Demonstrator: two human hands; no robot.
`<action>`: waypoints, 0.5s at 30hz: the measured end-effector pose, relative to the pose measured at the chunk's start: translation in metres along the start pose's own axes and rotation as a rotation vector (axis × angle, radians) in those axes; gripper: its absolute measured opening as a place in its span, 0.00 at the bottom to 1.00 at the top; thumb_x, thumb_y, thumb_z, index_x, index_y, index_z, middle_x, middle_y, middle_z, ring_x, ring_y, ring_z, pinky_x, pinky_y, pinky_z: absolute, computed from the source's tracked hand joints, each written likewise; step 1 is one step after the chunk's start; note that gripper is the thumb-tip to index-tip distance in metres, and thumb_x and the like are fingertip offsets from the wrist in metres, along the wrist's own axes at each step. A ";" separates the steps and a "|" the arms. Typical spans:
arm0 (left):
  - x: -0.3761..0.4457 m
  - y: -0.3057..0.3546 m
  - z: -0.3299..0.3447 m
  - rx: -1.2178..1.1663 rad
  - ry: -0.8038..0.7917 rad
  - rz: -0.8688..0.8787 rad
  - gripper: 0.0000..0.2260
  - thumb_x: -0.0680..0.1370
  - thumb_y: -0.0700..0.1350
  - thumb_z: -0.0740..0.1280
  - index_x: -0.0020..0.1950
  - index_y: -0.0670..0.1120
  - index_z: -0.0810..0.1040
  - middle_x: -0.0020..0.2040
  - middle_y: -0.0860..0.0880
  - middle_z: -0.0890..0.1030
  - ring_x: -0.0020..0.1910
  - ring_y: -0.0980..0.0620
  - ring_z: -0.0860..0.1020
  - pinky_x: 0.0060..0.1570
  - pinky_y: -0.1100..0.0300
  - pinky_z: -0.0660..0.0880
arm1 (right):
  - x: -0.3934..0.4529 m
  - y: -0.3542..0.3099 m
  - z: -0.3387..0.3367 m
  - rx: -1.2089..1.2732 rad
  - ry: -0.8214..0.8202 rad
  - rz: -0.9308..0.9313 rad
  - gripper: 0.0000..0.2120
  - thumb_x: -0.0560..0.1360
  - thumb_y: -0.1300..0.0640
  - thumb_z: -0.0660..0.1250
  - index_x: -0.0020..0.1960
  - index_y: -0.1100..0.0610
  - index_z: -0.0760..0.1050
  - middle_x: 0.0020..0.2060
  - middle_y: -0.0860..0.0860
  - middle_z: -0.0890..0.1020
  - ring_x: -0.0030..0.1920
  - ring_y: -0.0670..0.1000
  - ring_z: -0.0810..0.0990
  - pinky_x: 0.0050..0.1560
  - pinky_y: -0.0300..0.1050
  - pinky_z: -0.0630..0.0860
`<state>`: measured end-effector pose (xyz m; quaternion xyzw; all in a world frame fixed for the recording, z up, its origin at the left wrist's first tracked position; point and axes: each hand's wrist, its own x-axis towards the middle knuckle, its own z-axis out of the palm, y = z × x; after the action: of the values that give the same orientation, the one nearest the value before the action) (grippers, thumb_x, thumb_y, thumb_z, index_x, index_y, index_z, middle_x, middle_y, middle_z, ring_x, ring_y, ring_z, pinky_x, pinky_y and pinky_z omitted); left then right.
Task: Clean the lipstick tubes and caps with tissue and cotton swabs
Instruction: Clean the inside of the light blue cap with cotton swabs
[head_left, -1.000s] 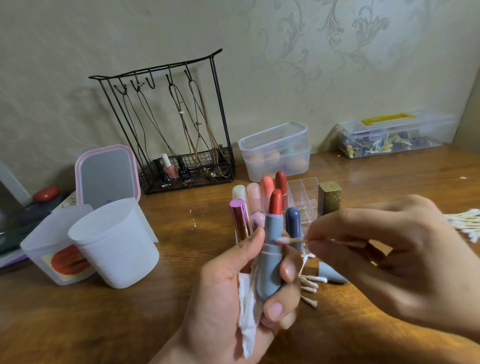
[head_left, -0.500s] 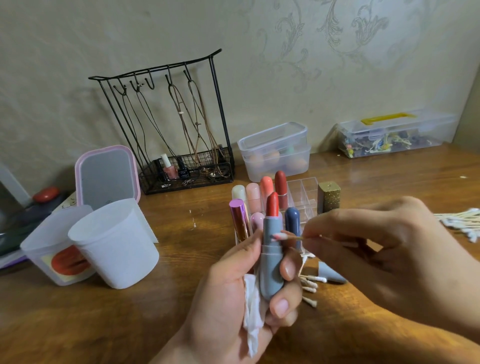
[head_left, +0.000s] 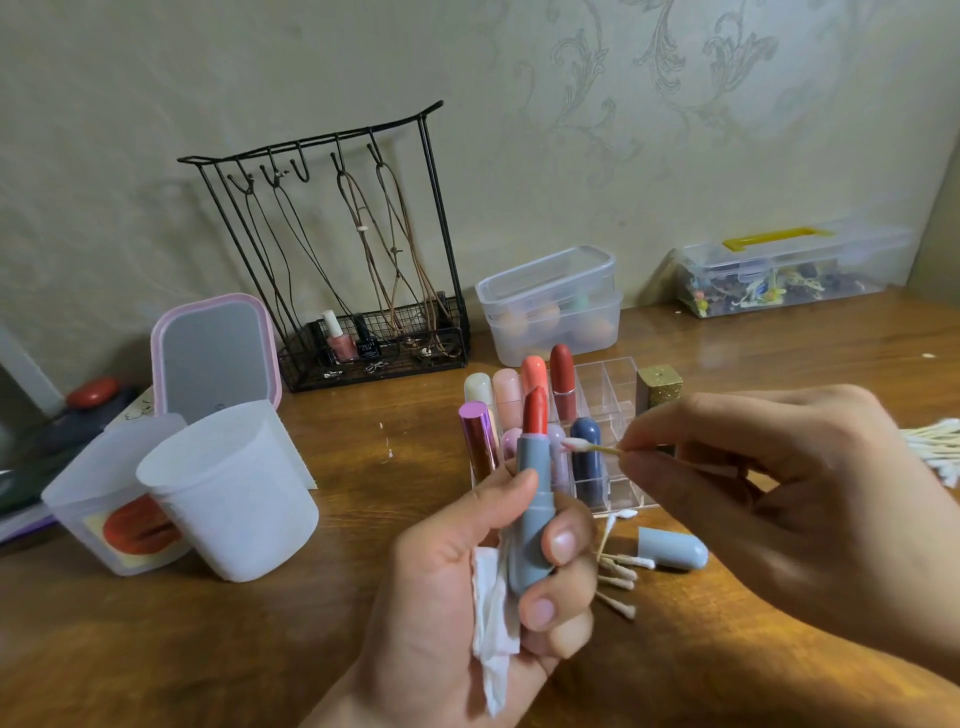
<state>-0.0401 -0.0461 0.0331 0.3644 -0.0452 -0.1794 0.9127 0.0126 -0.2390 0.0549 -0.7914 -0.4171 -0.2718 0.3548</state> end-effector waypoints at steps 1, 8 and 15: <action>0.000 0.000 0.000 -0.011 -0.001 0.001 0.16 0.67 0.42 0.76 0.49 0.42 0.73 0.34 0.44 0.72 0.24 0.51 0.69 0.25 0.60 0.64 | 0.000 0.000 0.001 -0.004 0.006 -0.001 0.05 0.75 0.47 0.67 0.44 0.46 0.80 0.28 0.46 0.78 0.26 0.48 0.73 0.25 0.44 0.71; -0.002 0.001 0.000 0.006 -0.042 -0.024 0.17 0.73 0.43 0.72 0.49 0.41 0.64 0.33 0.44 0.75 0.26 0.52 0.71 0.27 0.61 0.64 | 0.002 -0.001 0.003 -0.002 0.040 -0.005 0.05 0.75 0.47 0.67 0.45 0.46 0.82 0.31 0.39 0.77 0.28 0.42 0.73 0.28 0.42 0.71; -0.001 0.001 -0.003 -0.017 -0.069 -0.030 0.17 0.73 0.43 0.71 0.49 0.41 0.63 0.33 0.44 0.75 0.26 0.52 0.71 0.27 0.61 0.65 | 0.003 -0.001 0.002 0.013 0.043 -0.007 0.05 0.75 0.47 0.67 0.46 0.45 0.82 0.33 0.38 0.79 0.30 0.39 0.74 0.28 0.42 0.72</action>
<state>-0.0402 -0.0432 0.0321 0.3509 -0.0699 -0.2060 0.9108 0.0130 -0.2353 0.0558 -0.7816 -0.4136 -0.2874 0.3681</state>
